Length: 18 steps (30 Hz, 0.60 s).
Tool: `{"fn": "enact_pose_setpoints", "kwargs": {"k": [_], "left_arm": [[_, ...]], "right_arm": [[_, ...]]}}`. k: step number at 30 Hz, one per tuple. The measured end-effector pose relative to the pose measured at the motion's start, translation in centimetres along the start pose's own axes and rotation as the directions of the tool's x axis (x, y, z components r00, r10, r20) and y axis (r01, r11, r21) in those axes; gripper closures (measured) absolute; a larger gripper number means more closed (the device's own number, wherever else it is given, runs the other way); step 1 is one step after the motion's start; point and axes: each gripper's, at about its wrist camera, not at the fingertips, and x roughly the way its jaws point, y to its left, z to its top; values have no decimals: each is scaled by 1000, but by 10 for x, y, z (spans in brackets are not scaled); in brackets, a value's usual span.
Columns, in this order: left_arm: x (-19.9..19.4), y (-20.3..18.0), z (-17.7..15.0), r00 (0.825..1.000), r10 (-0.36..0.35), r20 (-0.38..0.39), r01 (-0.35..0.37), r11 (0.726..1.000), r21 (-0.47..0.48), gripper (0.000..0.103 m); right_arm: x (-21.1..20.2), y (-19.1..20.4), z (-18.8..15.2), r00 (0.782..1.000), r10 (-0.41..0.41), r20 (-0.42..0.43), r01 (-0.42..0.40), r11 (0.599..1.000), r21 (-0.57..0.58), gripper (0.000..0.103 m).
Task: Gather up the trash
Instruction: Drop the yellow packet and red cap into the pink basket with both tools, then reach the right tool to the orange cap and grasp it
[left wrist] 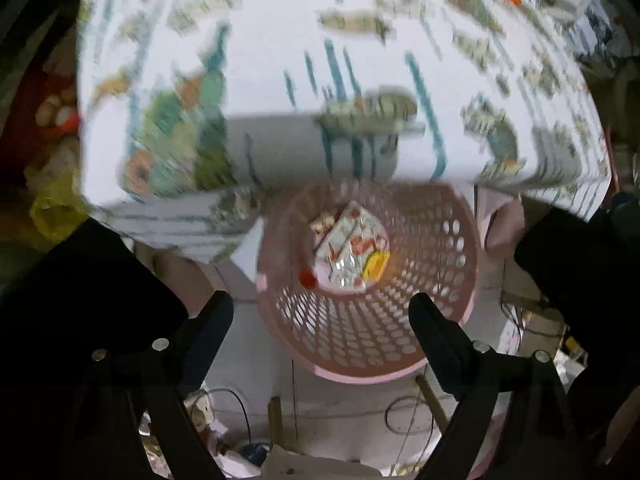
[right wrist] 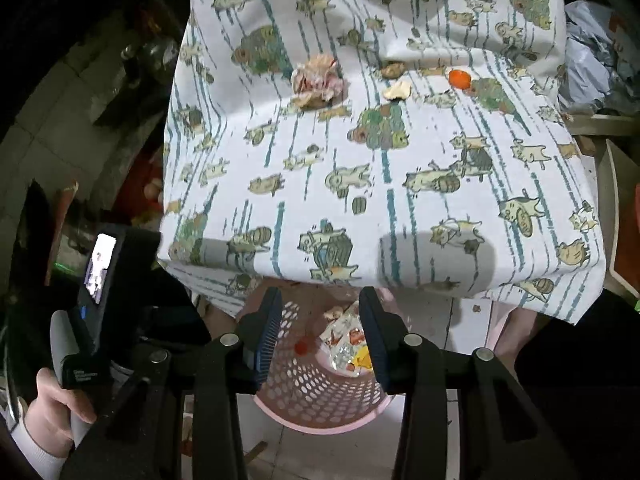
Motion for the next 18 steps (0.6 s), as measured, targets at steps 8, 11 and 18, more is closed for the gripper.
{"fn": "enact_pose_setpoints", "kwargs": {"k": [8, 11, 18], "left_arm": [[-82, 7, -2, 971, 11, 240, -5, 1000, -25, 15], [-98, 17, -2, 960, -4, 282, 18, 999, -49, 15], [-156, 24, -3, 909, 20, 416, -7, 999, -34, 15]], "right_arm": [[-28, 8, 7, 994, -8, 110, 11, 1000, -28, 60], [-36, 10, 9, 990, -13, 139, 18, 999, -40, 60], [-48, 12, 11, 982, -33, 184, 44, 997, -56, 60]]}}
